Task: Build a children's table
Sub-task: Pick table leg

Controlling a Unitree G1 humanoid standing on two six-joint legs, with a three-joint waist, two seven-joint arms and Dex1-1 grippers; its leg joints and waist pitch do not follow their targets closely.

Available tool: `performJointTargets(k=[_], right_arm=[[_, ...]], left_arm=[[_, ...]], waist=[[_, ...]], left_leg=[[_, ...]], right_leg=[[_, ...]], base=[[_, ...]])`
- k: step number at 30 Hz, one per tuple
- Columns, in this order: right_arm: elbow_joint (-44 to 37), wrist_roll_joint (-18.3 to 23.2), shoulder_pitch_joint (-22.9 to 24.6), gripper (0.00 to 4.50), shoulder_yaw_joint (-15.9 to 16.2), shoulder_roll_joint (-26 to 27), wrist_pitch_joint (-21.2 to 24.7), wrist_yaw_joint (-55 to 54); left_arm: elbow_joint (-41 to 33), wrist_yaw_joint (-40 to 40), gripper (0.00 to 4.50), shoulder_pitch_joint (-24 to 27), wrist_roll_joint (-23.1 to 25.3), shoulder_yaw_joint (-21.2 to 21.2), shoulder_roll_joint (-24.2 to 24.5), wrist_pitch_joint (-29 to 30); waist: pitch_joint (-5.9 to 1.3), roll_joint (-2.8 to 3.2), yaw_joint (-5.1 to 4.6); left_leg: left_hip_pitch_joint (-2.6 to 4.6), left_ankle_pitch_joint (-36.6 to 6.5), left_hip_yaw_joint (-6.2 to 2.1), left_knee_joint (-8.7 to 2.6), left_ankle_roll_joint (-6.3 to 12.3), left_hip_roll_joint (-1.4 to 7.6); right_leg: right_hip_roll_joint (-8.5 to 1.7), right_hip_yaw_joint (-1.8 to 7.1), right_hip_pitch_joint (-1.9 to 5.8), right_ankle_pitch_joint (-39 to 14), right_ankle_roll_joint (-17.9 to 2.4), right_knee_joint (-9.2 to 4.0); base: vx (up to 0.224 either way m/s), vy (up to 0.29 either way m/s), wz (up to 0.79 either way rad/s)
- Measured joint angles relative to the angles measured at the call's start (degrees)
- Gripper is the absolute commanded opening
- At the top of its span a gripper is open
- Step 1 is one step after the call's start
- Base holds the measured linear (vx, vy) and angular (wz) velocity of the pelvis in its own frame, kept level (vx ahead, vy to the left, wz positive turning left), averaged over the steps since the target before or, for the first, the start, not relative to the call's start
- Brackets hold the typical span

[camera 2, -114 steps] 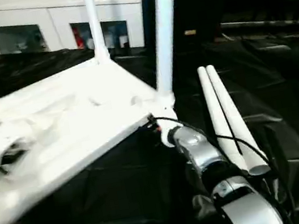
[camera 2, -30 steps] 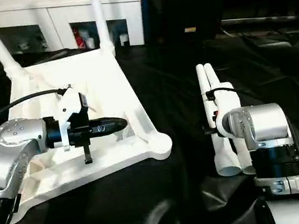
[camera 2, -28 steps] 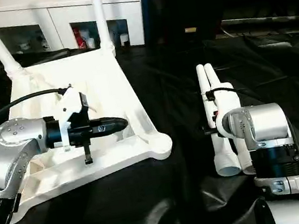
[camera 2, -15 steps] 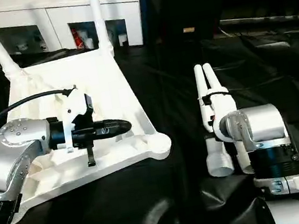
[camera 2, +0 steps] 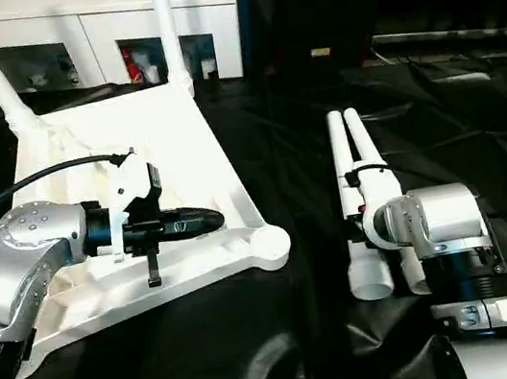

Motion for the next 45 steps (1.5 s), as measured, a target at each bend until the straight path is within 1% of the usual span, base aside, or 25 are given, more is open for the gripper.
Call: performJointTargets(k=[1,5,7,8,11,13,15,16,17,18,20,21,22,24,26,27,30,32,33,35,39,40,41,44,45], right_arm=[[0.3,0.0,0.0,2.14,-0.3,0.0,-0.2,-0.1],[2.1,0.4,-0.6,1.98,-3.8,1.1,-1.8,-2.0],[2.8,0.5,-1.0,1.91,-4.8,1.3,-2.5,-2.3],[2.8,0.6,-1.1,1.91,-5.4,1.3,-2.8,-2.4],[2.8,2.7,-2.4,1.89,-8.1,2.4,-7.5,-2.1],[2.7,4.7,-3.8,1.87,-9.8,2.7,-10.7,-0.9],[2.1,6.6,-4.6,1.87,-10.9,3.4,-13.8,1.0],[1.1,7.6,-4.2,1.87,-11.4,3.6,-15.6,2.9],[0.0,8.8,-4.1,1.87,-11.7,4.3,-17.5,4.8],[-1.8,10.7,-3.9,1.86,-11.5,5.2,-19.8,7.9],[-4.2,12.9,-4.0,1.86,-10.9,6.2,-21.4,11.1],[-5.6,14.4,-3.9,1.86,-10.3,6.4,-21.8,13.6],[-6.9,15.9,-3.5,1.86,-9.6,6.5,-22.3,15.6],[-9.3,18.6,-2.7,1.86,-7.6,7.0,-22.8,19.4],[-11.4,20.8,-1.6,1.86,-5.9,7.6,-22.8,22.6],[-11.8,21.0,-1.2,1.86,-5.7,7.9,-22.8,22.9],[-12.7,21.8,0.1,1.86,-4.9,7.4,-22.8,24.5],[-13.2,22.4,0.5,1.86,-4.0,7.5,-22.7,25.2],[-13.3,22.6,0.5,1.86,-3.8,7.4,-22.7,25.6],[-14.0,23.0,0.8,1.86,-2.9,7.2,-22.7,26.5],[-15.2,24.2,1.4,1.86,-1.2,6.8,-22.7,27.4],[-15.3,24.3,1.5,1.86,-1.2,6.7,-22.7,27.6],[-15.3,24.3,1.7,1.86,-1.1,6.7,-22.7,27.6],[-15.3,24.3,1.7,1.86,-0.8,6.7,-22.8,27.4],[-15.3,24.3,1.7,1.86,-0.7,6.7,-23.0,27.1]], left_arm=[[0.0,0.0,0.35,0.0,0.0,-0.1,0.0,0.1],[2.3,3.1,0.48,-0.7,1.1,-0.1,-1.6,-0.4],[4.0,4.8,0.86,-1.2,1.8,-0.1,-2.3,-0.6],[4.7,5.5,0.86,-1.7,1.9,0.0,-2.7,-0.6],[8.7,10.4,0.85,-4.3,1.8,3.2,-6.3,-0.5],[10.6,13.6,1.31,-6.3,0.8,5.7,-9.0,0.0],[12.0,16.2,1.23,-7.7,-0.5,7.8,-10.8,1.0],[13.3,17.6,1.54,-8.5,-1.9,9.5,-12.5,2.3],[14.4,19.1,1.54,-9.2,-3.3,11.2,-13.8,3.6],[16.0,21.0,1.68,-10.3,-5.2,13.3,-15.8,5.7],[17.1,22.4,1.74,-11.5,-7.5,14.4,-17.5,7.9],[17.9,23.2,1.81,-12.2,-9.2,16.0,-19.1,9.9],[18.3,23.5,2.05,-12.6,-10.6,17.0,-20.2,11.4],[18.9,24.3,2.16,-13.5,-12.6,18.0,-22.2,14.0],[19.3,25.3,2.21,-14.0,-13.0,18.2,-23.6,15.1],[19.6,25.6,2.44,-14.0,-13.2,18.3,-23.7,15.2],[20.4,26.6,2.57,-14.3,-14.6,19.4,-24.7,15.5],[20.6,27.0,2.69,-14.6,-15.5,20.4,-25.1,16.2],[20.6,27.4,2.91,-14.8,-16.1,20.8,-25.3,16.7],[20.6,27.8,2.94,-15.1,-16.9,21.4,-25.7,17.6],[20.5,28.2,3.25,-15.2,-17.8,22.1,-26.2,19.5],[20.5,28.3,2.99,-15.1,-18.0,22.1,-26.1,19.7],[20.5,28.5,2.86,-15.1,-18.1,22.1,-26.1,19.9],[20.3,29.0,2.72,-15.1,-19.0,22.2,-26.1,20.8],[20.2,29.4,2.43,-15.1,-19.2,22.3,-26.1,21.1]], waist=[[0.0,0.0,0.01],[0.0,0.02,0.0],[0.01,0.02,0.02],[0.02,0.04,0.02],[0.05,0.09,-0.02],[0.05,0.1,-0.07],[0.04,0.11,-0.11],[0.04,0.1,0.02],[0.04,0.1,0.08],[0.05,0.1,0.1],[0.05,0.09,0.24],[0.05,0.09,0.36],[0.05,0.08,0.48],[0.07,0.06,0.92],[0.07,0.06,1.25],[0.07,0.05,1.43],[0.07,0.05,1.74],[0.07,0.04,1.75],[0.08,0.03,1.77],[0.08,0.03,1.77],[0.09,0.02,1.77],[0.09,0.02,1.77],[0.08,0.02,1.77],[0.09,0.03,1.77],[0.09,0.02,1.76]], left_leg=[[0.0,0.0,0.0,0.01,0.0,0.0],[-0.02,0.1,0.0,0.08,0.02,-0.01],[-0.03,0.1,-0.02,0.07,-0.02,0.0],[-0.04,0.2,-0.02,0.07,-0.04,-0.01],[-0.06,0.2,-0.02,0.08,-0.05,-0.01],[-0.05,0.2,-0.02,0.08,-0.04,-0.01],[-0.05,0.2,-0.03,0.06,-0.04,0.0],[-0.1,0.2,-0.03,0.07,-0.03,-0.01],[-0.15,0.2,-0.03,0.07,-0.01,0.0],[-0.16,0.2,-0.03,0.08,0.03,-0.01],[-0.17,0.2,-0.03,0.08,0.22,0.0],[-0.19,0.2,-0.02,0.1,0.29,-0.01],[-0.19,0.3,-0.02,0.1,0.43,-0.01],[-0.21,0.3,-0.02,0.12,0.49,0.0],[-0.2,0.3,-0.02,0.12,0.51,0.0],[-0.21,0.3,-0.03,0.12,0.54,0.0],[-0.21,0.3,-0.03,0.13,0.59,0.0],[-0.21,0.3,-0.04,0.13,0.59,-0.01],[-0.22,0.3,-0.04,0.13,0.6,-0.01],[-0.23,0.3,-0.04,0.12,0.6,-0.01],[-0.3,0.3,-0.07,0.1,0.6,-0.01],[-0.31,0.3,-0.08,0.1,0.6,-0.01],[-0.31,0.3,-0.08,0.1,0.61,-0.01],[-0.33,0.3,-0.09,0.1,0.6,0.0],[-0.34,0.3,-0.1,0.1,0.6,-0.01]], right_leg=[[0.0,0.0,0.01,0.0,0.0,0.0],[0.0,0.0,0.03,0.1,0.0,0.0],[0.0,0.0,0.02,0.1,0.0,0.01],[0.0,0.0,0.01,0.1,0.0,0.01],[0.0,0.0,0.0,0.2,0.0,0.01],[0.0,-0.01,0.0,0.2,0.0,0.01],[0.01,-0.02,0.0,0.2,0.0,0.01],[0.01,-0.04,-0.01,0.2,0.0,0.01],[0.01,-0.04,-0.06,0.2,0.0,0.0],[0.01,-0.05,-0.06,0.2,0.0,0.0],[0.01,-0.06,-0.06,0.2,0.0,-0.02],[0.0,-0.06,-0.06,0.2,0.0,-0.05],[0.0,-0.07,-0.05,0.2,0.0,-0.08],[-0.01,-0.07,-0.05,0.2,0.0,-0.1],[-0.01,-0.07,-0.04,0.2,0.0,-0.12],[-0.01,-0.08,-0.04,0.2,0.0,-0.12],[-0.01,-0.08,-0.02,0.2,0.0,-0.12],[-0.01,-0.09,-0.02,0.2,0.0,-0.12],[-0.01,-0.09,-0.02,0.2,0.0,-0.12],[-0.02,-0.1,-0.02,0.2,0.0,-0.13],[-0.02,-0.15,-0.02,0.2,0.0,-0.21],[-0.02,-0.16,-0.02,0.2,0.0,-0.23],[-0.02,-0.17,-0.02,0.2,0.0,-0.24],[-0.02,-0.18,-0.02,0.2,0.0,-0.25],[-0.02,-0.18,-0.02,0.2,0.0,-0.25]], base=[[0.0,0.0,0.0],[0.0,0.0,0.0],[0.0,0.0,0.0],[0.0,0.0,0.0],[0.0,0.0,0.0],[0.0,0.0,0.0],[0.0,0.0,0.0],[0.0,0.0,0.0],[0.0,0.0,0.0],[0.0,0.0,0.0],[0.0,0.0,0.0],[0.0,0.0,0.0],[0.0,0.0,0.0],[0.0,0.0,0.0],[0.0,0.0,0.0],[0.0,0.0,0.0],[0.0,0.0,0.0],[0.0,0.0,0.0],[0.0,0.0,0.0],[0.0,0.0,0.0],[0.0,0.0,0.0],[0.0,0.0,0.0],[0.0,0.0,0.0],[0.0,0.0,0.0],[0.0,0.0,0.0]])
